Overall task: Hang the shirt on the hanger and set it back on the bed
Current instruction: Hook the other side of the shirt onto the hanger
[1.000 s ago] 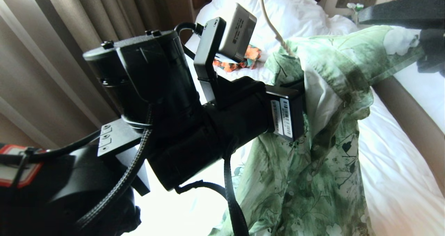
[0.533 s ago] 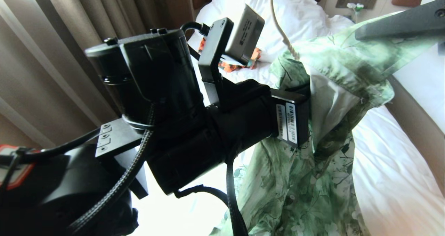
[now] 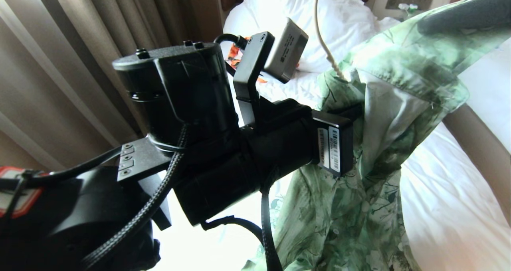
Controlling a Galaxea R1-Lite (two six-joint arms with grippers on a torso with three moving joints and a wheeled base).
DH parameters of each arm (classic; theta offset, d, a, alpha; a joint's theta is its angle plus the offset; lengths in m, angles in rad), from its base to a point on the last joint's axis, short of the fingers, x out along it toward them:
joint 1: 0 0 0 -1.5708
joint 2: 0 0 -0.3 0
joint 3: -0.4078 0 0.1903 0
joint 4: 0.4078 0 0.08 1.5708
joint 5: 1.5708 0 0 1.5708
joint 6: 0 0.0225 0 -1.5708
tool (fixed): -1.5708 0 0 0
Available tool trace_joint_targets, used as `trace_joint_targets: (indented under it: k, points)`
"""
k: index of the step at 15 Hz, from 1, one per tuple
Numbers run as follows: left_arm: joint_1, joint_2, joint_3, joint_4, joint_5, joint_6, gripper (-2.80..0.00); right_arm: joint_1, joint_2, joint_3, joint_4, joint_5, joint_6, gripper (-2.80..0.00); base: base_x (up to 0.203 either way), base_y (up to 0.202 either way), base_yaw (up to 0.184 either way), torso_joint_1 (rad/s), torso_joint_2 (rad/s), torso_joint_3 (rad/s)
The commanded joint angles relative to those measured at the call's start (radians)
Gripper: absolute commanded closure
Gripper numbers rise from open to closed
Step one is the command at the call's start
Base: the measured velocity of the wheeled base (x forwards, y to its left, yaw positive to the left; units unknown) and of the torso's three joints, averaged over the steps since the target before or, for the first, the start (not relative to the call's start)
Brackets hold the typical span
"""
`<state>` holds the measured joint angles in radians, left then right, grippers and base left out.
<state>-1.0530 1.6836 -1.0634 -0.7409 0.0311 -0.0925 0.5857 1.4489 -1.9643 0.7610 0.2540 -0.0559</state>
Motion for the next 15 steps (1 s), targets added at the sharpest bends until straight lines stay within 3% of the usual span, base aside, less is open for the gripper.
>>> trace_joint_targets:
  k: [1,2,5,10,15]
  points:
    - [0.001,0.003,-0.006,-0.003,0.001,-0.001,0.00,0.003,-0.018,0.006,0.008,0.005,0.001,0.00,0.000,0.000,0.000,0.000,0.00,0.000]
    - [0.001,0.005,-0.011,-0.003,0.000,-0.001,0.00,0.004,-0.018,0.007,0.012,0.009,0.011,-2.80,0.000,0.000,0.000,0.000,0.00,0.000]
    - [0.002,0.011,-0.027,0.003,0.000,-0.001,0.00,0.041,-0.021,0.005,0.054,0.004,0.042,-2.80,0.000,0.000,0.000,0.000,0.00,0.000]
    - [0.002,0.002,-0.056,0.107,0.002,-0.003,0.00,0.074,-0.070,0.003,0.199,-0.019,0.042,-2.80,0.000,0.000,0.000,0.000,0.00,0.000]
    - [0.019,-0.001,-0.059,0.109,0.003,-0.001,0.00,0.060,-0.136,0.009,0.351,-0.145,0.041,-2.80,0.000,0.000,0.000,0.000,0.00,0.000]
